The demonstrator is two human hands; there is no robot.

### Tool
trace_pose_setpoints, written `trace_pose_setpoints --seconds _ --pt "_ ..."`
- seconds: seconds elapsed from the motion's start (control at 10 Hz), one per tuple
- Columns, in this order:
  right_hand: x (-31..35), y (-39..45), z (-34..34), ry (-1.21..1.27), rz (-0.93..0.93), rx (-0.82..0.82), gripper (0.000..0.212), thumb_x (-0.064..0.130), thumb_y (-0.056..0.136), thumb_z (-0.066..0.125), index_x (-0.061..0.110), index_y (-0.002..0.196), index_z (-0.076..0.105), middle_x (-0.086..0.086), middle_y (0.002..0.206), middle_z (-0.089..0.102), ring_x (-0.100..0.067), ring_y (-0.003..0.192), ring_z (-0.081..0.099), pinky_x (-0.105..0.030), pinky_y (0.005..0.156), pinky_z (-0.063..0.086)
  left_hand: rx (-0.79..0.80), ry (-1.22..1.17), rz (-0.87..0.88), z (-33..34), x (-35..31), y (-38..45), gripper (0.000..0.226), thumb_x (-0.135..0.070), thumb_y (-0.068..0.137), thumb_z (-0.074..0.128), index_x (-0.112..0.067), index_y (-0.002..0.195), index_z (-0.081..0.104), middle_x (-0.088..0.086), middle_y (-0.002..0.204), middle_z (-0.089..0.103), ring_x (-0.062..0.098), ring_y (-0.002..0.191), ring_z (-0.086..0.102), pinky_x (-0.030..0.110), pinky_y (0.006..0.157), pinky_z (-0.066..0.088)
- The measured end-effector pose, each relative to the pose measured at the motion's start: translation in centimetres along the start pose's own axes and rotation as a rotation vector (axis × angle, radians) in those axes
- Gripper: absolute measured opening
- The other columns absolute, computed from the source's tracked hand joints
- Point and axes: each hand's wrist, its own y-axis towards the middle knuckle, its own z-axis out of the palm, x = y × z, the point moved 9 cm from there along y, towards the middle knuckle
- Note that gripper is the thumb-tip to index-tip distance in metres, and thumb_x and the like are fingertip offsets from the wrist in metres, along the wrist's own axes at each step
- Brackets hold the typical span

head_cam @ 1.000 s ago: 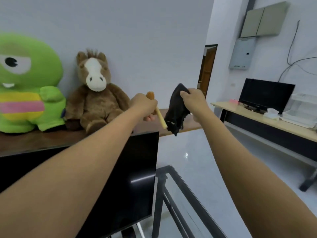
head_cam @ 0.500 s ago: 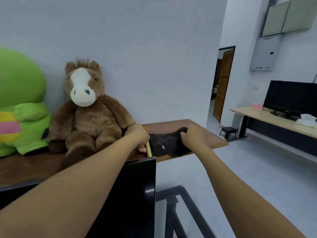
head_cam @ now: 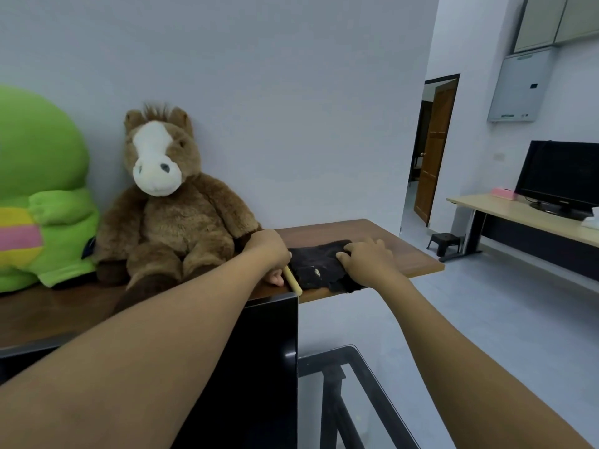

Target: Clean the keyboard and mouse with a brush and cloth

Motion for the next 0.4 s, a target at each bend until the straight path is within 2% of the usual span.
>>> trace_pose_setpoints --seconds 0.1,0.2,0.3,0.4 --pt "-0.3 -0.2 -0.6 0.020 0.018 -0.033 0.039 0.042 0.101 0.032 0.020 0.116 0.059 -0.010 0.123 0.054 -0.032 0.116 0.044 -0.043 0.093 0.038 -0.082 0.004 0.097 -1.5 -0.7 -0.4 0.050 -0.033 0.100 0.046 0.002 0.067 0.058 0.011 0.056 0.064 0.019 0.038 0.059 0.023 0.043 0.047" --pt "0.3 -0.7 -2.0 0.083 0.034 -0.076 0.037 0.042 0.099 0.033 0.017 0.098 0.061 -0.010 0.112 0.062 -0.030 0.105 0.052 -0.044 0.090 0.044 -0.115 -0.035 0.203 -3.6 -0.7 -2.3 0.045 -0.033 0.098 0.047 0.002 0.076 0.064 0.011 0.054 0.066 0.017 0.038 0.059 0.023 0.051 0.052" --pt "2.9 -1.4 -3.6 0.128 -0.017 -0.073 0.038 0.037 0.101 0.034 0.011 0.107 0.061 -0.010 0.115 0.062 -0.030 0.102 0.056 -0.042 0.090 0.048 -0.127 -0.105 0.270 -6.5 0.0 -3.9 0.039 -0.034 0.094 0.050 0.001 0.091 0.067 0.014 0.079 0.073 0.025 0.065 0.070 0.033 0.069 0.060" --pt "7.2 -3.6 -6.0 0.204 -0.041 -0.034 0.042 0.032 0.104 0.032 0.004 0.129 0.052 -0.016 0.134 0.053 -0.033 0.118 0.050 -0.041 0.096 0.042 -0.268 -0.072 0.329 -11.3 2.3 -7.3 0.041 -0.039 0.093 0.053 -0.003 0.077 0.065 0.006 0.073 0.065 0.026 0.075 0.064 0.031 0.065 0.052"
